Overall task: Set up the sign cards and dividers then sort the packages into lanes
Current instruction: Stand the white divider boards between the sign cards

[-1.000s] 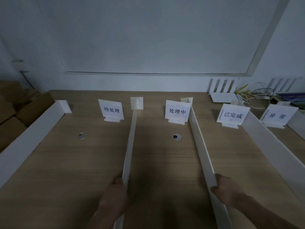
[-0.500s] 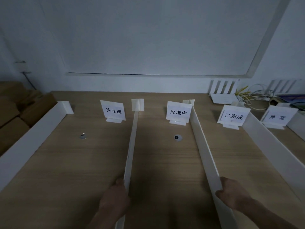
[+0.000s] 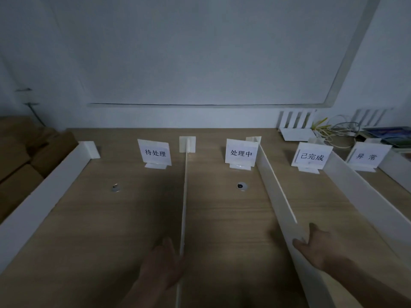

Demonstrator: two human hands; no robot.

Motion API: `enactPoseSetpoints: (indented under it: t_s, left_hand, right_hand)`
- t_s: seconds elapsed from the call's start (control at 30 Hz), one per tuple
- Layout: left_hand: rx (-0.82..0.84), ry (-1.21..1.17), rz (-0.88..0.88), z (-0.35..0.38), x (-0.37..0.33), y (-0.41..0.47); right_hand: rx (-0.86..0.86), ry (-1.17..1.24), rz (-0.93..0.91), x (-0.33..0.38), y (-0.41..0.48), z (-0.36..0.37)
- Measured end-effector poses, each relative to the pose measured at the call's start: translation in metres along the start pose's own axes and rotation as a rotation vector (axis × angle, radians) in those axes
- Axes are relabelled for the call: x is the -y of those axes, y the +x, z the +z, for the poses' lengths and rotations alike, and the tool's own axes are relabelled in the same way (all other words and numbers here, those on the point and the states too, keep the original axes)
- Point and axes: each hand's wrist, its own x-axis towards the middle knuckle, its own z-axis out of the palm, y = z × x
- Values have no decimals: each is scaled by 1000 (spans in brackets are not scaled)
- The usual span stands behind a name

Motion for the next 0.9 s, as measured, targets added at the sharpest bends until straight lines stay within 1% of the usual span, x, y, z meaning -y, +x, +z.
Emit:
enactPoseSetpoints:
  t_s: [0.07,0.17,0.27,0.37,0.53,0.7,0.77,0.9]
  left_hand:
    - [-25,-22,-1,-9,8,1]
    - [-31,-59,-17,-25,21,2]
    - [-120,-46,-28,-45,38,-5]
    - [-214,-50,-89,-73,69,-23]
    - [-280,9,-167,-115,151,-44]
    - [-349,61,-301,-140,260,-54]
    - [-335,90,-347,-144,311,-52]
    - [-273,136,-351,-147,392,-38]
  right_hand:
    - [-62,39,-18,10,-7,-8]
    - [-125,66,-95,34,-19,-26]
    - [-166,127,-195,63,-18,-41]
    - [-174,131,-284,100,-13,-50]
    - [-157,160,-405,162,-27,-43]
    - [-75,102,-441,223,-45,-22]
    - [-64,93,-439,250,-51,-11]
    - [-36,75,-387,301,-65,17]
